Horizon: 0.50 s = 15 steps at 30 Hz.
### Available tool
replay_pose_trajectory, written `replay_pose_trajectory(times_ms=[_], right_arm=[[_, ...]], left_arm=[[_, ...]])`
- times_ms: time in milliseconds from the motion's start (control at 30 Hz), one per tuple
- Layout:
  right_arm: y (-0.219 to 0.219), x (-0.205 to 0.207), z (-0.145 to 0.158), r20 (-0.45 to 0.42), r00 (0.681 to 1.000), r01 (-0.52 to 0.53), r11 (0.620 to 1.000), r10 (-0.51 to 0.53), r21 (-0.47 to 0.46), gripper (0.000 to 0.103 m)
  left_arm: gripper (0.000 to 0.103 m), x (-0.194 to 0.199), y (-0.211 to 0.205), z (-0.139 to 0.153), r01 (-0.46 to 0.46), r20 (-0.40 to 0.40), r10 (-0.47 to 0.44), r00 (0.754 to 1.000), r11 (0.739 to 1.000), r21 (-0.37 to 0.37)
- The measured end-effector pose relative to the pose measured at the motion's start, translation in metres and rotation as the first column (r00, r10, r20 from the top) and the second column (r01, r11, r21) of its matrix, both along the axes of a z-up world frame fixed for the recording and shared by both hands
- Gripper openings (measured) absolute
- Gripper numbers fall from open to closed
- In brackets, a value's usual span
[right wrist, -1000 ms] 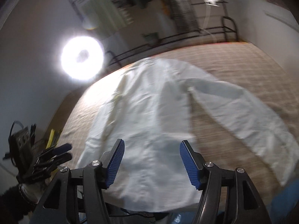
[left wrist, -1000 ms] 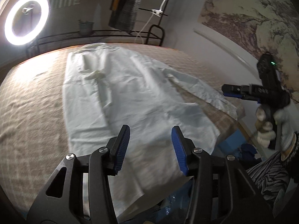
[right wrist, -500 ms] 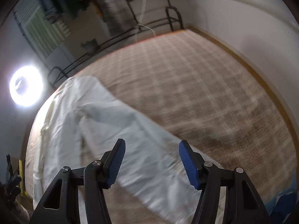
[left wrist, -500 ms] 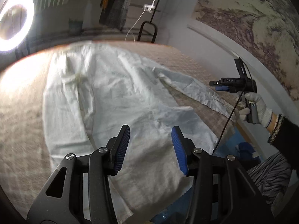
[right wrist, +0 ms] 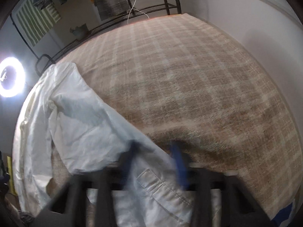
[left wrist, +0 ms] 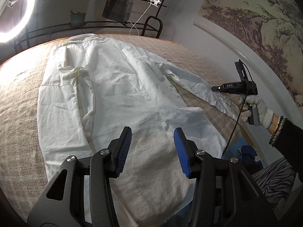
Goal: Fold small clothes
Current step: 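Grasp the sleeve cuff with the right gripper and fold it across the back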
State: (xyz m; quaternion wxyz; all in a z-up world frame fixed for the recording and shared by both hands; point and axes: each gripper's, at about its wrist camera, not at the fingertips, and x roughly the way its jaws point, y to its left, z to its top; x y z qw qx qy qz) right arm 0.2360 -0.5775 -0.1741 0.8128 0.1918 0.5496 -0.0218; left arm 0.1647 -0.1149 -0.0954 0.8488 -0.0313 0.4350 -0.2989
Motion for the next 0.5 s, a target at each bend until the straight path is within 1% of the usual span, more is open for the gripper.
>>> replay_pose_trajectory(times_ms=[33, 67, 133, 300, 367, 500], right_arm=[[0.0, -0.001, 0.001, 0.002, 1.0, 0.002, 1.0, -0.002, 0.01, 0.007], [0.002, -0.002, 0.003, 0.005, 1.0, -0.003, 1.0, 0.003, 0.008, 0.003], [0.009, -0.003, 0.01, 0.011, 1.0, -0.022, 1.0, 0.022, -0.023, 0.0], [0.029, -0.01, 0.042, 0.074, 0.996, -0.046, 0.999, 0.047, -0.011, 0.0], [0.041, -0.015, 0.058, 0.094, 0.994, -0.058, 0.998, 0.06, -0.029, 0.0], [0.066, -0.021, 0.092, 0.17, 0.982, -0.087, 0.996, 0.087, -0.005, 0.0]], left_arm=[[0.047, -0.001, -0.001, 0.0, 0.002, 0.0, -0.002, 1.0, 1.0, 0.003], [0.047, -0.002, -0.001, 0.0, 0.006, 0.002, -0.006, 1.0, 1.0, 0.008], [0.047, -0.004, -0.002, 0.0, 0.011, 0.005, -0.011, 1.0, 1.0, 0.01], [0.047, -0.008, -0.003, 0.004, 0.018, 0.013, -0.018, 1.0, 1.0, 0.004], [0.047, -0.01, -0.004, 0.006, 0.021, 0.015, -0.021, 1.0, 1.0, -0.001], [0.047, -0.013, -0.002, 0.011, 0.023, 0.027, -0.023, 0.999, 1.0, -0.008]])
